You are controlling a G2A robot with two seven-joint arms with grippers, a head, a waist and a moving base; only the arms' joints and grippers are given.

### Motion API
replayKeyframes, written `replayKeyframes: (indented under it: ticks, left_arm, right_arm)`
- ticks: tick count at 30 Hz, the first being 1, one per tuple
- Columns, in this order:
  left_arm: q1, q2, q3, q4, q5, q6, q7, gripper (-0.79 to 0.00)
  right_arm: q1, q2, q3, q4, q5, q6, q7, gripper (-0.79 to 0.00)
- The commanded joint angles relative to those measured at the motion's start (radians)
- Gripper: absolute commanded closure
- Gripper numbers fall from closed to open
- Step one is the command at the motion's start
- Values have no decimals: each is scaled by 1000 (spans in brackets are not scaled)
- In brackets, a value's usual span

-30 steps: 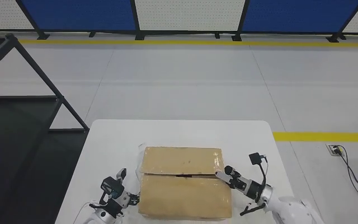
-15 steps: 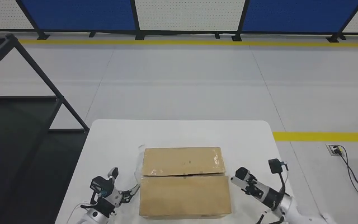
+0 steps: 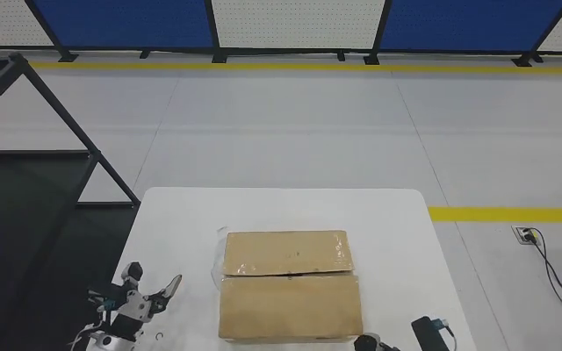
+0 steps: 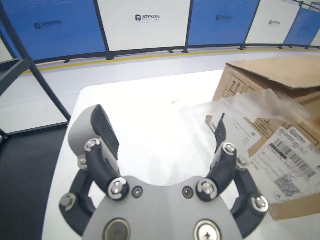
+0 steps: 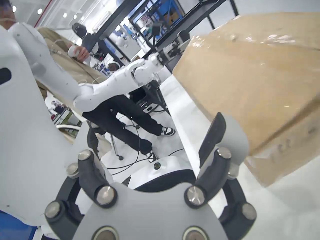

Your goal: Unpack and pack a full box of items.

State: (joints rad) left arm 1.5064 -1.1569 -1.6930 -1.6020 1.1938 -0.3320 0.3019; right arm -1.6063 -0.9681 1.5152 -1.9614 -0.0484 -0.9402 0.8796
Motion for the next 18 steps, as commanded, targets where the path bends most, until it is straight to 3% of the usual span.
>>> replayKeyframes:
  ticks: [1, 10, 18]
  left_arm:
    - [-4, -1, -8, 0, -25, 20, -6, -785]
    - [0, -4, -19, 3, -55, 44, -9, -785]
    - [-3, -6, -18, 6, -63, 46, -7, -785]
  right_arm:
    - [17, 8, -37, 1, -32, 23, 23, -785]
    - [145, -2, -258, 53, -129, 73, 40, -785]
    - [260, -46, -422, 122, -322, 191, -167, -785]
